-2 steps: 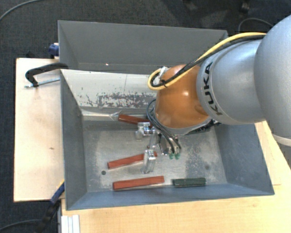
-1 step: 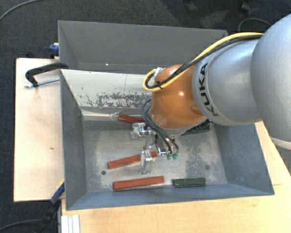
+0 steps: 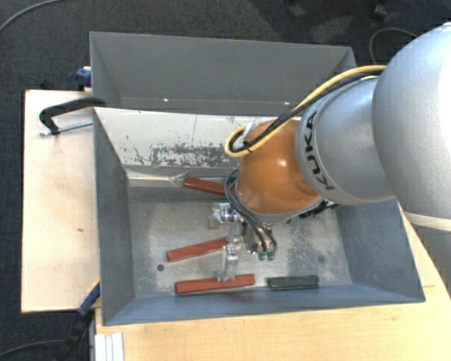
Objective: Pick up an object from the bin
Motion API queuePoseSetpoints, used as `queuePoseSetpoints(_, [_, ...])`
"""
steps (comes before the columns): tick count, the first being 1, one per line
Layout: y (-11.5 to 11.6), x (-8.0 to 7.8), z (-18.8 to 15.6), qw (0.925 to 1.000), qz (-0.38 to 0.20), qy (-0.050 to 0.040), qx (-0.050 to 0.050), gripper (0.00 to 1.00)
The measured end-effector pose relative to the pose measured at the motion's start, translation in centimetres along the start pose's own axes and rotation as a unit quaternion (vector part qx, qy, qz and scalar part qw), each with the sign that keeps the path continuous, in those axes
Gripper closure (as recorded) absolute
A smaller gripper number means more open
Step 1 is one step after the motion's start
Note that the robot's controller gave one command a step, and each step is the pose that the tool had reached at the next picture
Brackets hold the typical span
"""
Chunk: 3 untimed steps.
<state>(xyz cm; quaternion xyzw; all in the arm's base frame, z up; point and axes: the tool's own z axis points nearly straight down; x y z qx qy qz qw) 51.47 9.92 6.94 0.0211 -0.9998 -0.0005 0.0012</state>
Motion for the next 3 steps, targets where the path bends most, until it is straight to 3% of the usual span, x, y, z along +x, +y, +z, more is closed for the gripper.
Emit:
queuePoseSetpoints(1, [0.1, -0.1, -0.1, 1.0, 0.0, -0.0014, 0.0, 0.0])
queuePoseSetpoints(2, [0.1, -0.1, -0.1, 1.0, 0.0, -0.0014, 0.0, 1.0])
queuePoseSetpoints(3, [0.2, -0.3, -12.4, 1.0, 0.0, -0.0076, -0.001, 1.0])
